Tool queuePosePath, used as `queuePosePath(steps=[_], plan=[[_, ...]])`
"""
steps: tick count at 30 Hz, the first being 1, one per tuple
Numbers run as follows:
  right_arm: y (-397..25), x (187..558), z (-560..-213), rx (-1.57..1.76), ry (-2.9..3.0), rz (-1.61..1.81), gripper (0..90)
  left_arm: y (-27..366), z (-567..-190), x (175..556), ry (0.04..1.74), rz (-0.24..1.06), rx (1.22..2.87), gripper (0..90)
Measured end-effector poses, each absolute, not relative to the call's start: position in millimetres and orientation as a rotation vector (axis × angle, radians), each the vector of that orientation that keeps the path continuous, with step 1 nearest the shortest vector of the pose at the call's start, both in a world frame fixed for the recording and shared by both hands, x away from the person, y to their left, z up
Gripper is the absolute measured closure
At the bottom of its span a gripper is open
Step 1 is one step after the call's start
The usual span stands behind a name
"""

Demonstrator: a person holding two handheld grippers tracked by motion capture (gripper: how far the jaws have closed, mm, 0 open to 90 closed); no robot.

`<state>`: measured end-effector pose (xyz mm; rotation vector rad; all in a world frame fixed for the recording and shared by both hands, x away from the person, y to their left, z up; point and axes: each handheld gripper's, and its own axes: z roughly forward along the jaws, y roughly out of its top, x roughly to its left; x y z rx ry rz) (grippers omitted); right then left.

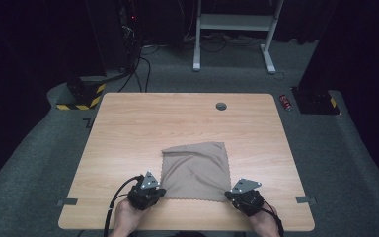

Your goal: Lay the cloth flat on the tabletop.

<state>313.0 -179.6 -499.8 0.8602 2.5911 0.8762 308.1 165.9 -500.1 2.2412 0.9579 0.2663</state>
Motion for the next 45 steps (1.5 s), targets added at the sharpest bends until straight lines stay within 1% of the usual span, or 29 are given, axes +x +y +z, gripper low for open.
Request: queuePosePath(steps=[3, 6, 8, 10, 16, 20, 23, 25, 30, 35, 37, 41, 45], plan=[[-181, 318, -499, 0.888, 2.573, 0.937, 85.9, 170, -498, 319, 1.004, 0.291, 2.195, 74.0], [-182, 335, -495, 0.934, 2.513, 1.010, 86.0, 175, -492, 341, 1.073, 0.324, 2.111, 68.1], [-181, 349, -494, 0.975, 2.482, 1.044, 86.0, 178, -489, 364, 1.127, 0.333, 2.047, 66.3], [-179, 365, -493, 1.016, 2.450, 1.049, 86.2, 178, -487, 383, 1.170, 0.361, 2.023, 63.9], [-174, 408, -489, 1.109, 2.357, 1.078, 86.3, 179, -486, 429, 1.268, 0.374, 1.986, 61.7], [-173, 433, -488, 1.179, 2.283, 1.075, 82.0, 183, -487, 450, 1.327, 0.392, 1.960, 60.7], [-171, 450, -490, 1.206, 2.271, 1.045, 80.4, 180, -491, 462, 1.378, 0.397, 2.003, 59.6], [-168, 459, -493, 1.221, 2.277, 1.009, 78.6, 176, -494, 465, 1.384, 0.391, 1.996, 59.0], [-163, 472, -503, 1.263, 2.245, 0.957, 67.8, 172, -503, 467, 1.394, 0.377, 2.051, 56.6], [-165, 479, -506, 1.282, 2.240, 0.921, 66.5, 169, -504, 468, 1.367, 0.389, 2.070, 56.5], [-163, 480, -504, 1.280, 2.243, 0.920, 65.8, 168, -507, 468, 1.366, 0.371, 2.080, 57.1], [-156, 483, -504, 1.268, 2.253, 0.902, 63.6, 165, -508, 469, 1.351, 0.378, 2.083, 59.5], [-153, 486, -510, 1.284, 2.260, 0.874, 63.2, 162, -508, 469, 1.321, 0.403, 2.105, 67.8]])
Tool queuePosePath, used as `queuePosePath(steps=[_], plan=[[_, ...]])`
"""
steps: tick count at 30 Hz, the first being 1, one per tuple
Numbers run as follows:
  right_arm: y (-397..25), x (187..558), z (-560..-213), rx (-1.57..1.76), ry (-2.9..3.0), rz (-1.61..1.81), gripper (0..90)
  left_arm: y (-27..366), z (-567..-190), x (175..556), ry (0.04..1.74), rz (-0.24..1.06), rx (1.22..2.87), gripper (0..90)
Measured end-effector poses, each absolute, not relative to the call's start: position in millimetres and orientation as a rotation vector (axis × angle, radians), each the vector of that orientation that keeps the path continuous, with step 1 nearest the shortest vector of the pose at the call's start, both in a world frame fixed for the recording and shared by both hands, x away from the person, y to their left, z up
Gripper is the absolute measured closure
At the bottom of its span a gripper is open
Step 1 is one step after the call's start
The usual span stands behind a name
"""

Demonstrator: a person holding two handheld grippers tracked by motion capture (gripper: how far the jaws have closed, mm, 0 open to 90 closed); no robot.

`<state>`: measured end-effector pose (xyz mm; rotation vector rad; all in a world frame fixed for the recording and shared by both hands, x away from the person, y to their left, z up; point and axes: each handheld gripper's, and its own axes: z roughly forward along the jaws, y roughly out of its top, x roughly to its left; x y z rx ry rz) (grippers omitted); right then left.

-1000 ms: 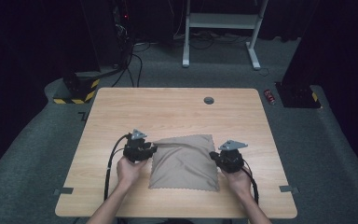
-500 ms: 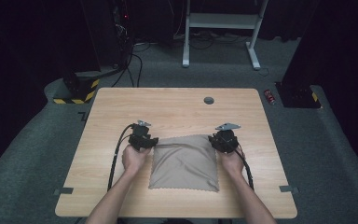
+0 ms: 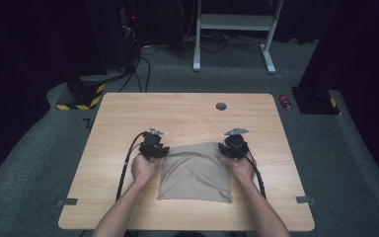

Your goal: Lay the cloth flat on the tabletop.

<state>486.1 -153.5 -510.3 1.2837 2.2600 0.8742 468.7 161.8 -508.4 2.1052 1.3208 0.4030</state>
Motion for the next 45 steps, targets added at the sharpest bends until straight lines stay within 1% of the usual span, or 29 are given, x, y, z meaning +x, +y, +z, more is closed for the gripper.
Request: queuePosePath(steps=[3, 5, 7, 8, 10, 11, 15, 19, 22, 27, 32, 33, 34, 35, 36, 37, 38, 39, 41, 43, 45], plan=[[-154, 488, -514, 1.297, 2.267, 0.868, 65.4, 160, -509, 468, 1.285, 0.407, 2.127, 74.8], [-153, 488, -514, 1.294, 2.275, 0.876, 70.5, 158, -509, 468, 1.260, 0.411, 2.141, 81.2], [-151, 487, -513, 1.247, 2.295, 0.862, 76.1, 157, -508, 470, 1.254, 0.394, 2.158, 85.0], [-150, 487, -513, 1.236, 2.302, 0.862, 78.0, 155, -506, 473, 1.254, 0.379, 2.176, 86.4], [-148, 489, -512, 1.236, 2.327, 0.847, 85.7, 153, -505, 475, 1.239, 0.404, 2.190, 88.7], [-146, 489, -511, 1.223, 2.333, 0.822, 87.7, 153, -505, 476, 1.243, 0.401, 2.186, 89.1], [-141, 489, -508, 1.173, 2.331, 0.770, 88.6, 156, -501, 478, 1.245, 0.421, 2.141, 89.4], [-143, 488, -500, 1.178, 2.296, 0.816, 88.8, 155, -488, 483, 1.207, 0.482, 2.101, 89.4], [-144, 488, -497, 1.181, 2.278, 0.830, 88.7, 152, -485, 489, 1.189, 0.504, 2.118, 89.4], [-151, 493, -501, 1.232, 2.254, 0.825, 88.7, 148, -492, 497, 1.203, 0.547, 2.075, 89.4], [-146, 497, -509, 1.213, 2.242, 0.770, 88.4, 143, -506, 505, 1.218, 0.585, 2.101, 88.9], [-145, 498, -511, 1.225, 2.242, 0.760, 88.1, 142, -507, 506, 1.225, 0.585, 2.098, 88.5], [-145, 499, -512, 1.230, 2.241, 0.760, 87.8, 141, -510, 508, 1.229, 0.613, 2.130, 87.8], [-145, 500, -514, 1.241, 2.226, 0.759, 85.1, 141, -511, 509, 1.232, 0.630, 2.146, 85.7], [-145, 500, -514, 1.247, 2.218, 0.757, 81.9, 142, -513, 510, 1.241, 0.648, 2.155, 82.7], [-146, 501, -513, 1.253, 2.205, 0.752, 75.1, 143, -512, 510, 1.254, 0.651, 2.146, 75.8], [-147, 501, -513, 1.263, 2.193, 0.748, 72.1, 147, -511, 509, 1.276, 0.648, 2.129, 71.8], [-150, 501, -512, 1.282, 2.186, 0.744, 71.3, 149, -510, 507, 1.281, 0.658, 2.114, 67.6], [-155, 501, -511, 1.305, 2.187, 0.749, 70.1, 154, -509, 505, 1.290, 0.660, 2.109, 62.5], [-159, 502, -512, 1.319, 2.191, 0.749, 69.3, 158, -512, 504, 1.303, 0.666, 2.148, 59.5], [-162, 503, -512, 1.332, 2.182, 0.752, 68.9, 165, -512, 505, 1.340, 0.673, 2.130, 58.2]])
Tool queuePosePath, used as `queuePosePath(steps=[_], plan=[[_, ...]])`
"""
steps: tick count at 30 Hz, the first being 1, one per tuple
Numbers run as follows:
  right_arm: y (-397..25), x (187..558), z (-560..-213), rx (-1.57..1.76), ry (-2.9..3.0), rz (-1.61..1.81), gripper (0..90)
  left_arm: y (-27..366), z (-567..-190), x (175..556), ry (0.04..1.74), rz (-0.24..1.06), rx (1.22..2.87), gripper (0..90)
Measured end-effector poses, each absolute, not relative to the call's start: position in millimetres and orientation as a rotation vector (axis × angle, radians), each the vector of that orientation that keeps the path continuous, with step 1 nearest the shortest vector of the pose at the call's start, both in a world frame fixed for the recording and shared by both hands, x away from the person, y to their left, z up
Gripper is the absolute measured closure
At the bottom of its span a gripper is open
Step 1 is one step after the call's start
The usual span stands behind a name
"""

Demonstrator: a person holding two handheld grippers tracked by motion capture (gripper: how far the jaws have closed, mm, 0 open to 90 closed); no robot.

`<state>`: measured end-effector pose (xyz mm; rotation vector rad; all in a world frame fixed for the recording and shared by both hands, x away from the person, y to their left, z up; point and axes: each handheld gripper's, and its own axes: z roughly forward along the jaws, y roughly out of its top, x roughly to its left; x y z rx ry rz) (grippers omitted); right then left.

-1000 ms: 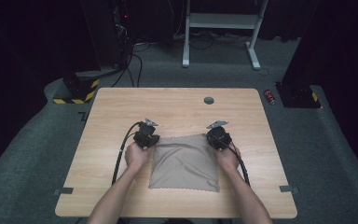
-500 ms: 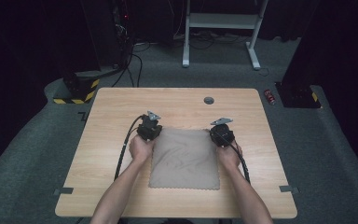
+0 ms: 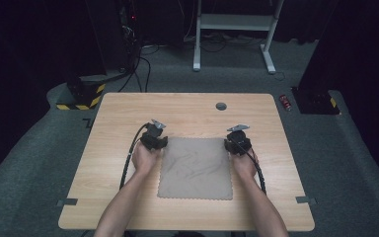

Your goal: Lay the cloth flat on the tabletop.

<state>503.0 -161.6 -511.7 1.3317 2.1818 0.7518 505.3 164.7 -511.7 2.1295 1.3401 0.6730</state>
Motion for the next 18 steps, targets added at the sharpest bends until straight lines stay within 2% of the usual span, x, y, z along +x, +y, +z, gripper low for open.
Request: queuePosePath(steps=[6, 11, 18], plan=[[-166, 500, -510, 1.366, 2.165, 0.757, 64.1, 184, -510, 500, 1.393, 0.614, 2.033, 53.3], [-160, 475, -504, 1.276, 2.208, 0.885, 63.5, 177, -506, 472, 1.281, 0.523, 2.031, 46.9], [-154, 439, -506, 1.208, 2.291, 0.976, 60.7, 162, -511, 433, 1.176, 0.455, 2.065, 44.6]])
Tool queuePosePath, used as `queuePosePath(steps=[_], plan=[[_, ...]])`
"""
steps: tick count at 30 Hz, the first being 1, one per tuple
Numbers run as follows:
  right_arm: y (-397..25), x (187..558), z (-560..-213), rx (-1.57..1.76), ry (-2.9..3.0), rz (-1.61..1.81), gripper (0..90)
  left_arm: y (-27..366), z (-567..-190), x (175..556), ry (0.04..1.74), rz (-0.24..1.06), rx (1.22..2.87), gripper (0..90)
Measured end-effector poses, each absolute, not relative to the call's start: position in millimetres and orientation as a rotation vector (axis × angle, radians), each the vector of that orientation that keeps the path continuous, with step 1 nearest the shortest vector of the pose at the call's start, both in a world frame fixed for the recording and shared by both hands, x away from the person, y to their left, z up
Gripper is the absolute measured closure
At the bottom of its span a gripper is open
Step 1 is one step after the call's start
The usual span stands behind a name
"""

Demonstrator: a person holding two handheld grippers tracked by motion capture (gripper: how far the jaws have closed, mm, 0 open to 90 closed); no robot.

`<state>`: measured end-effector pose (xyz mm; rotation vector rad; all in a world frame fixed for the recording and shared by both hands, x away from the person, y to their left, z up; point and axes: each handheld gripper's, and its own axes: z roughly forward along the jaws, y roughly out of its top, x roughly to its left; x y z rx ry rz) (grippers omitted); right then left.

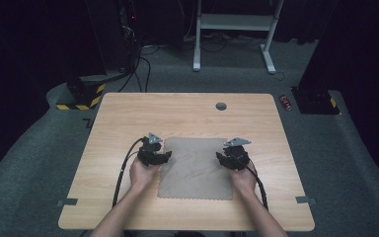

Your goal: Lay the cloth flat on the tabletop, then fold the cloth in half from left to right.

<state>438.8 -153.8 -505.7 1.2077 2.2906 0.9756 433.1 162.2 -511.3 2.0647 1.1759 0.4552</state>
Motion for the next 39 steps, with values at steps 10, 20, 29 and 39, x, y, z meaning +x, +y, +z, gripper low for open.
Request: queuePosePath(steps=[10, 20, 29, 39], plan=[[-168, 412, -521, 1.181, 2.295, 0.974, 55.9, 170, -523, 407, 1.154, 0.507, 2.070, 42.6], [-178, 410, -523, 1.189, 2.285, 0.998, 49.7, 175, -527, 401, 1.166, 0.532, 2.030, 37.0], [-176, 410, -522, 1.228, 2.269, 0.985, 50.6, 175, -527, 401, 1.179, 0.537, 2.028, 34.6], [-164, 401, -513, 1.194, 2.281, 1.052, 55.6, 176, -527, 401, 1.202, 0.541, 2.023, 30.5]])
